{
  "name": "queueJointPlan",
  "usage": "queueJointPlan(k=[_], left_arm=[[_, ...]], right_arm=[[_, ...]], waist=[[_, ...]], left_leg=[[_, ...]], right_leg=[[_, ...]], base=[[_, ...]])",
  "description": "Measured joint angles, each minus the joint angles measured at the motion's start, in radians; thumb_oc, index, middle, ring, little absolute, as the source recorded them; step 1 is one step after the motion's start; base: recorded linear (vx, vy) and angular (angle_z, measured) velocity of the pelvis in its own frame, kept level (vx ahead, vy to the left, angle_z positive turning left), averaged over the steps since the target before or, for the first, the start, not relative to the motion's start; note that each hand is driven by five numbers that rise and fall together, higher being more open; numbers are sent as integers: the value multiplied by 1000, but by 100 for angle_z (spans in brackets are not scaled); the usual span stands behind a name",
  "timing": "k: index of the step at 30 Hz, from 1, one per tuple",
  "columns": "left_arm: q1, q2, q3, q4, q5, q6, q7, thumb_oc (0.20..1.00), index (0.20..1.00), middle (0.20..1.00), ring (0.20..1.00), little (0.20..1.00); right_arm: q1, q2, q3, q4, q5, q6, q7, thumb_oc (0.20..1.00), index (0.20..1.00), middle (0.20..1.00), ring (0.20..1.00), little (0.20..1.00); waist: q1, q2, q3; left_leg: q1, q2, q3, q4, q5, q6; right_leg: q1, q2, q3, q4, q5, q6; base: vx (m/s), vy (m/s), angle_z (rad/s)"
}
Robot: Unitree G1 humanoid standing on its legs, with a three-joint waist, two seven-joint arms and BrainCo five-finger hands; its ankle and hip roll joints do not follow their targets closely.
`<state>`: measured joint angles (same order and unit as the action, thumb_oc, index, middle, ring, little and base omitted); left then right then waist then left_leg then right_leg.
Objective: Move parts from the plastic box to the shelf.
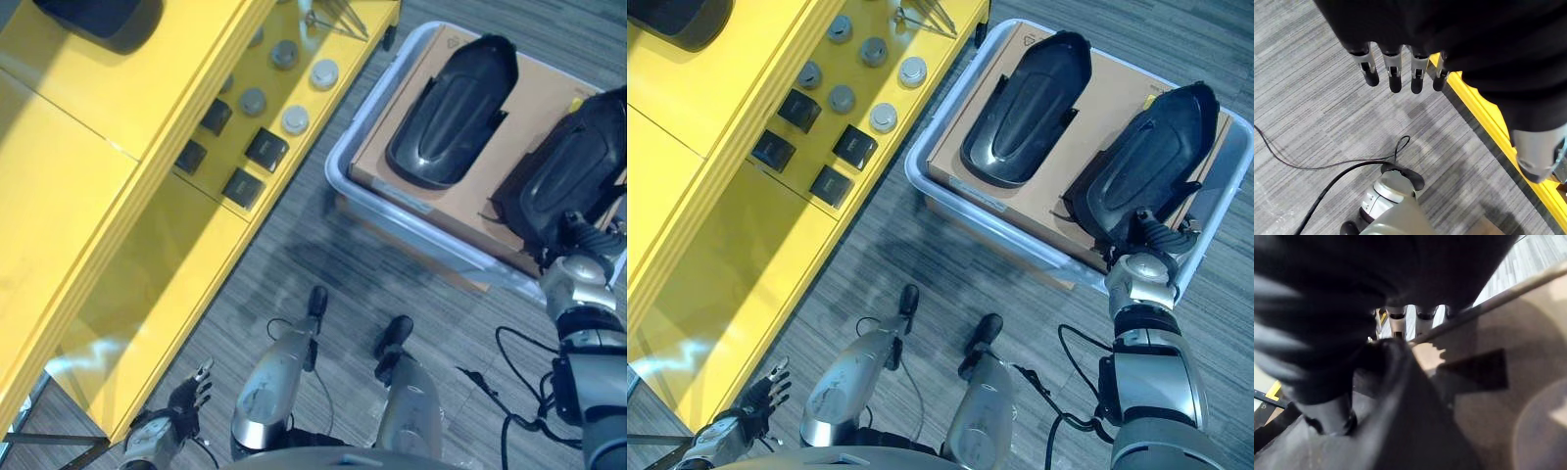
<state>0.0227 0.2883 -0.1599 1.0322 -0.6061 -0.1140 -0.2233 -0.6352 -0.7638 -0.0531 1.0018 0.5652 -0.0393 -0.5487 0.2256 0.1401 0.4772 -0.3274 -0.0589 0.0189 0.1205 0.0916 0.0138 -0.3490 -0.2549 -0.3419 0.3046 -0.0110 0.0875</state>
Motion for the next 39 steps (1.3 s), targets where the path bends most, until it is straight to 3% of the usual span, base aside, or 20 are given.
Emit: queueJointPlan(k=[13, 22, 23, 26, 31, 35, 39], left_arm=[[0, 6, 0, -50, -19, -6, -3, 1000, 1000, 1000, 1000, 1000], [49, 49, -1, -275, -14, -31, -1, 1000, 1000, 1000, 1000, 1000], [46, 62, 1, -314, -15, -14, 1, 1000, 1000, 1000, 1000, 1000], [51, 85, -1, -391, -17, 9, -3, 1000, 1000, 1000, 1000, 1000], [-37, 112, -18, -587, -18, 144, 3, 1000, 1000, 1000, 1000, 1000], [-245, 52, -69, -591, -79, 255, 23, 1000, 1000, 1000, 1000, 1000], [-393, -45, -151, -577, -186, 338, 59, 1000, 1000, 1000, 1000, 1000]], right_arm=[[53, 22, -9, -4, 64, 17, 3, 200, 200, 200, 200, 200], [268, 150, -70, -244, 53, -11, -8, 200, 200, 200, 200, 200], [291, 164, -70, -307, 52, -12, -16, 200, 200, 200, 200, 200], [334, 184, -66, -378, 15, -24, -23, 200, 200, 200, 200, 200], [395, 219, -23, -545, -46, 7, 4, 200, 200, 200, 200, 200], [395, 277, 117, -593, -120, 39, 82, 200, 200, 200, 200, 200], [390, 313, 195, -584, -140, 47, 100, 200, 200, 200, 200, 200]], waist=[[-8, -6, -1], [-24, -78, -122], [-41, -85, -133], [-42, -103, -187], [-83, -118, -240], [-151, -130, -328], [-200, -131, -368]], left_leg=[[70, 13, -3, -10, -2, -6], [182, 30, 11, -63, -19, -9], [222, 30, 11, -78, -20, -9], [248, 35, 27, -105, -27, -11], [352, 45, 63, -119, -39, -6], [395, 52, 97, -148, -47, -13], [409, 55, 125, -165, -41, -8]], right_leg=[[81, 19, -5, -29, 8, 1], [218, 56, -10, -157, 47, 6], [265, 65, -7, -186, 59, 5], [294, 73, 2, -217, 63, 8], [393, 95, 30, -284, 87, 7], [420, 107, 60, -321, 93, 11], [420, 116, 86, -345, 111, 10]], base=[[4, -18, 0], [59, -44, -6], [65, -21, -12], [94, -8, -17], [91, 9, -19], [37, 0, -29], [4, 2, -21]])
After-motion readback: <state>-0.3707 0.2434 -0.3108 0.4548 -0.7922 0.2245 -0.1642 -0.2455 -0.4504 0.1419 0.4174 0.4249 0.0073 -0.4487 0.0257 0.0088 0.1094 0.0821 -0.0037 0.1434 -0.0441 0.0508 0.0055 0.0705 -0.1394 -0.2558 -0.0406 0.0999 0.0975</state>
